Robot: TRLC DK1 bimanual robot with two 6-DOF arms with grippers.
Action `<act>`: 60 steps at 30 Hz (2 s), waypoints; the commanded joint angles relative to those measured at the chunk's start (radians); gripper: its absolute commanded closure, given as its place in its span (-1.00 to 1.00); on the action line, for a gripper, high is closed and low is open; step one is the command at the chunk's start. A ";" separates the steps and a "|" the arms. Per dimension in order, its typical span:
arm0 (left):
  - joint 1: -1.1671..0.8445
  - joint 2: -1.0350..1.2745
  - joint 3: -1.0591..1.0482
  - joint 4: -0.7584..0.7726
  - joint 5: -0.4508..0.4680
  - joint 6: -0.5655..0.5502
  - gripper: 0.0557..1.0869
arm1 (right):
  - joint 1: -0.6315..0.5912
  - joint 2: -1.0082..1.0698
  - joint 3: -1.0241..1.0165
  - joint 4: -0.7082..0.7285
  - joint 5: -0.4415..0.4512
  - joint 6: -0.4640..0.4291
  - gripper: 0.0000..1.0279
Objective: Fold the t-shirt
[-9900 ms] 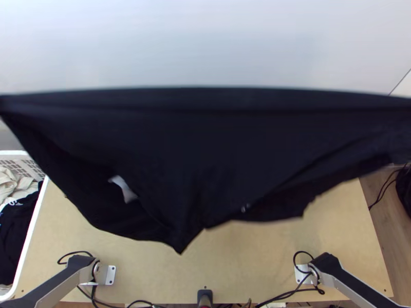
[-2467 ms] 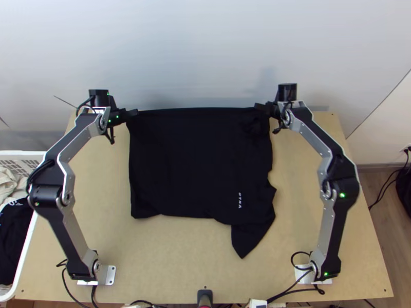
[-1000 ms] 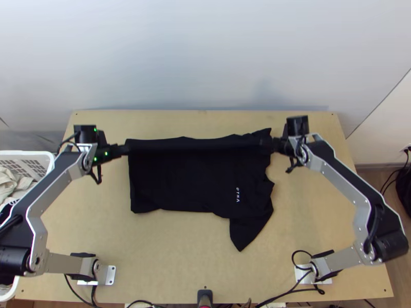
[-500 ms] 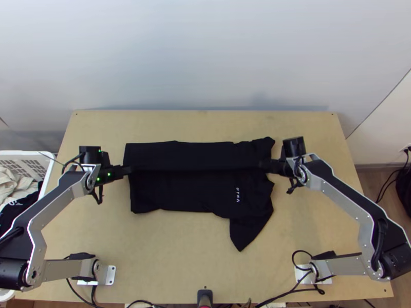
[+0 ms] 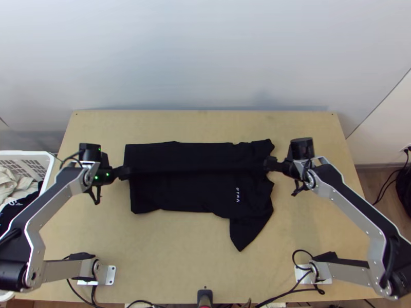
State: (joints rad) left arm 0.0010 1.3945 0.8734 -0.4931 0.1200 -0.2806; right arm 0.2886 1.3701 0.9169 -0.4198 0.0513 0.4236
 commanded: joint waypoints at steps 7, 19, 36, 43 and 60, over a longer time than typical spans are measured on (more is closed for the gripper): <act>-0.022 -0.246 0.022 -0.409 0.167 0.098 -0.65 | -0.006 -0.184 0.062 -0.195 -0.002 0.018 -0.91; -0.170 -0.264 -0.131 -0.306 0.167 0.021 -0.65 | 0.069 -0.244 0.059 -0.369 -0.077 0.014 -0.91; -0.196 -0.177 -0.200 -0.203 0.063 0.017 0.46 | 0.109 -0.256 0.051 -0.439 -0.143 0.024 -0.91; -0.173 -0.189 -0.166 -0.160 0.032 0.018 0.92 | 0.198 -0.241 0.028 -0.462 -0.191 0.021 -0.90; -0.035 -0.138 -0.028 -0.144 -0.014 0.034 0.92 | 0.687 -0.003 0.017 -0.531 -0.242 -0.013 -0.83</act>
State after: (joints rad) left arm -0.0628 1.2335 0.8173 -0.6415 0.1211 -0.2501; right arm 0.8005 1.2728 0.9394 -0.9405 -0.1772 0.4179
